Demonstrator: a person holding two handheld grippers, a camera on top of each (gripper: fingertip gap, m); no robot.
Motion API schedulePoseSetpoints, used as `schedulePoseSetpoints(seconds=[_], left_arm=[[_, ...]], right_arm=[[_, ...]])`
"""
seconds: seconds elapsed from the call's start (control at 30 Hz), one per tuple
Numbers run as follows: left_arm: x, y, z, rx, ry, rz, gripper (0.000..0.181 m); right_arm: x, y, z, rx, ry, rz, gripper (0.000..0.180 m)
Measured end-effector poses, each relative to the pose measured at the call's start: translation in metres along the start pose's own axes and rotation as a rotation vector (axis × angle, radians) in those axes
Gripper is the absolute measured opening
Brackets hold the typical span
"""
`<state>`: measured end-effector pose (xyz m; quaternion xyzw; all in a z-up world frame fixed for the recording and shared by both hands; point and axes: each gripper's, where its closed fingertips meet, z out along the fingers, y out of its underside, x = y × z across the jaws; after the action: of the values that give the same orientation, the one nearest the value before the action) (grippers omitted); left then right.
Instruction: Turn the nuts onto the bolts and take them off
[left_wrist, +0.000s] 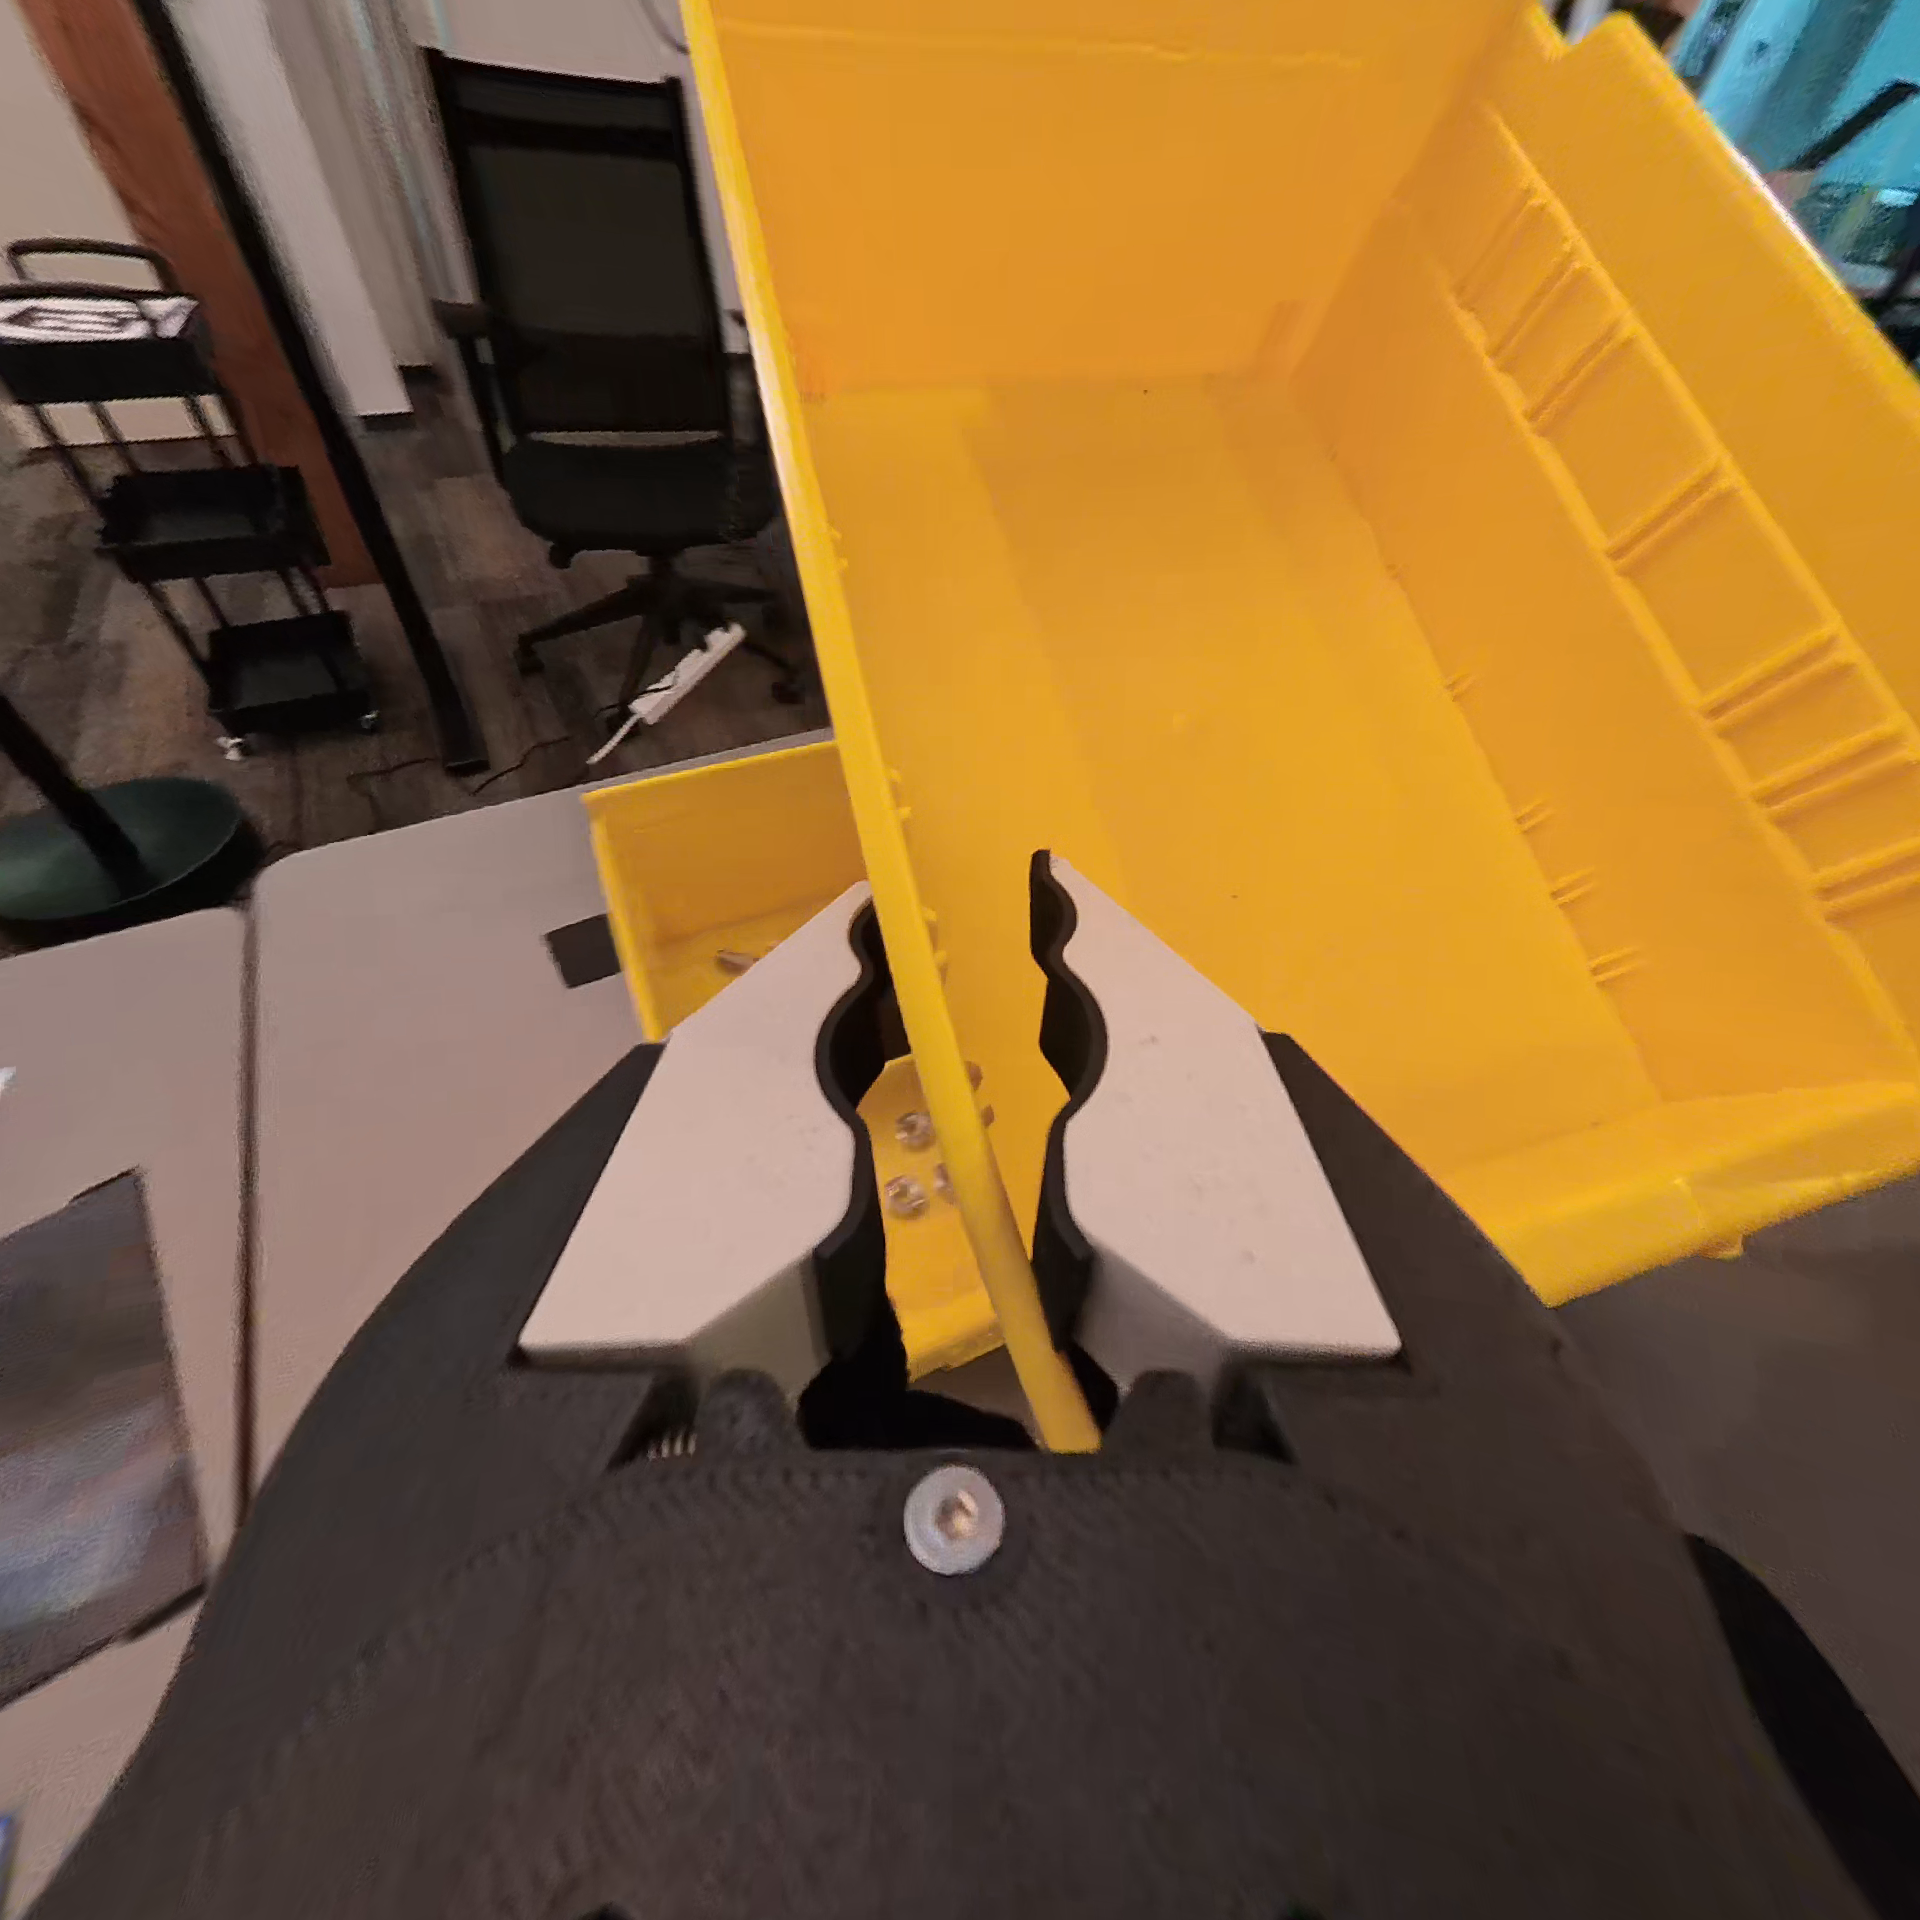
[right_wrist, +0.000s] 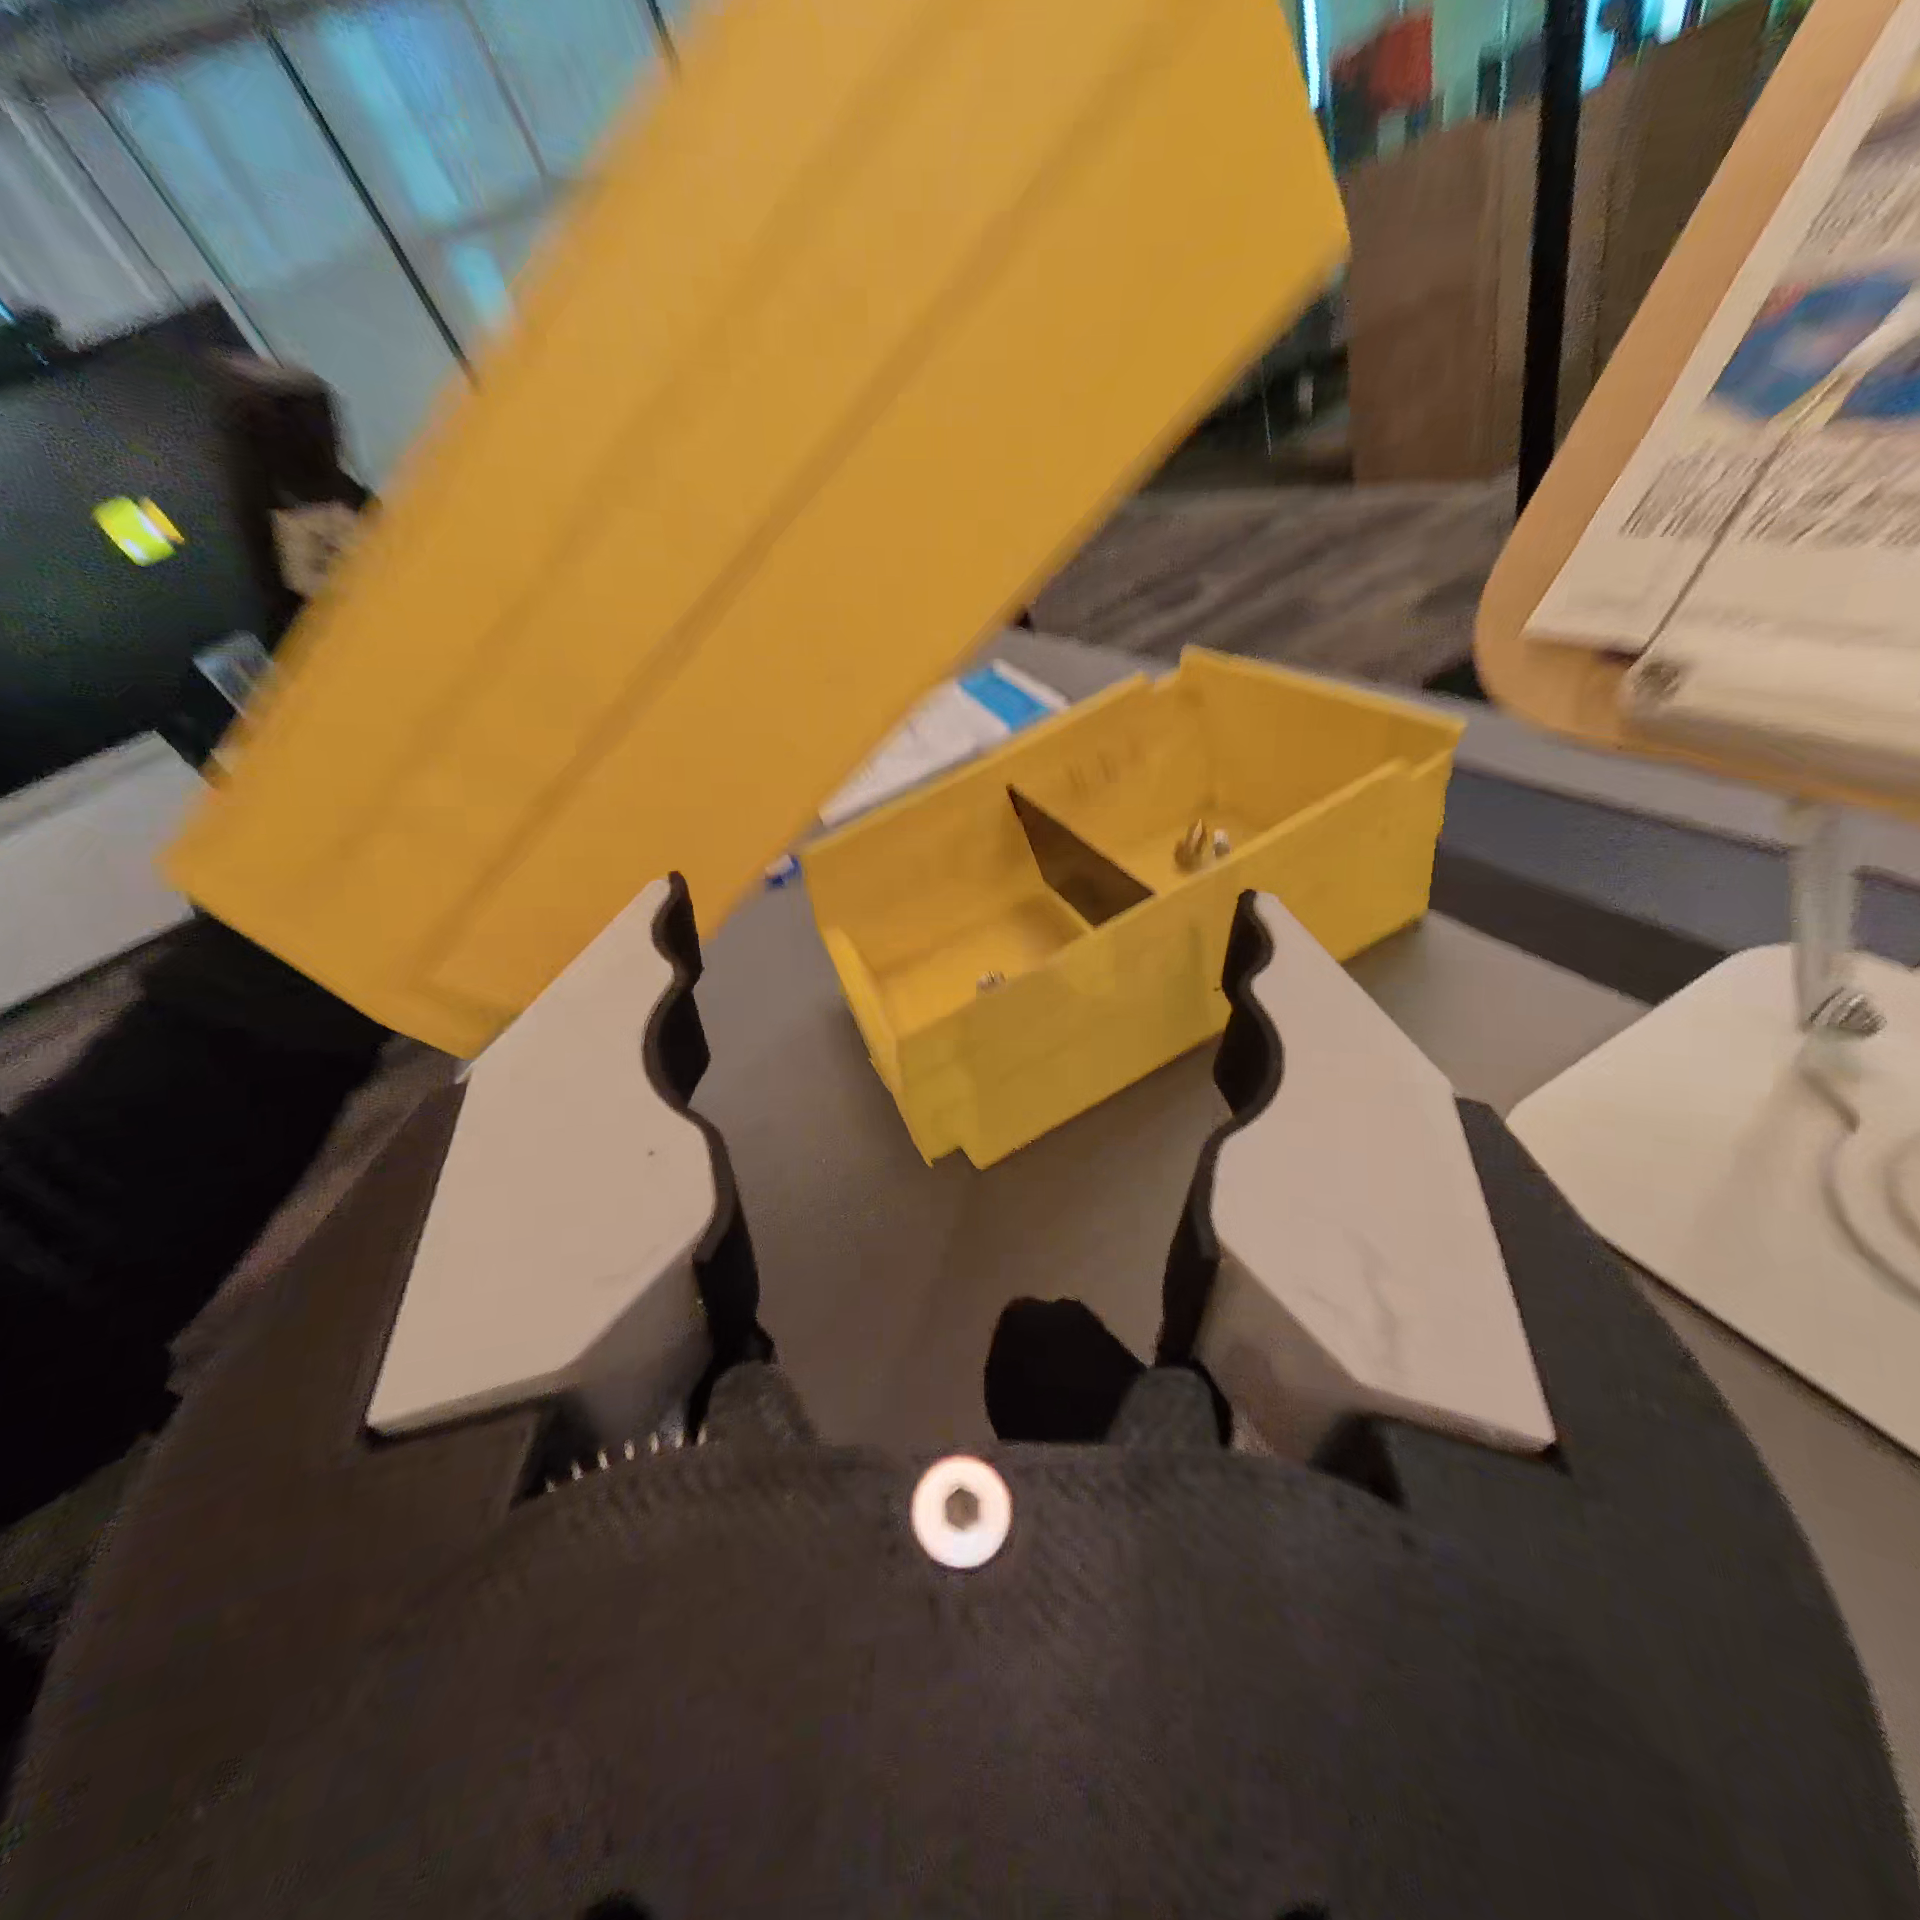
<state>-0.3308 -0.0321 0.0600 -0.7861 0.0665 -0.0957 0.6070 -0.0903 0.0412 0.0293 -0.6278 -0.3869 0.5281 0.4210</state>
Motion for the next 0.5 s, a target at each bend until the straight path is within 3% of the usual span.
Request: schedulePoseSetpoints(seconds=[0.23,0.5], left_arm=[[0.106,0.003,0.065,-0.095,0.189,0.094,0.024],[0.242,0.031,0.151,-0.199,0.43,0.102,0.025]], right_arm=[[-0.046,-0.067,-0.14,0.355,0.067,-0.124,0.102],[-0.063,-0.049,-0.219,0.412,0.295,-0.221,0.119]])
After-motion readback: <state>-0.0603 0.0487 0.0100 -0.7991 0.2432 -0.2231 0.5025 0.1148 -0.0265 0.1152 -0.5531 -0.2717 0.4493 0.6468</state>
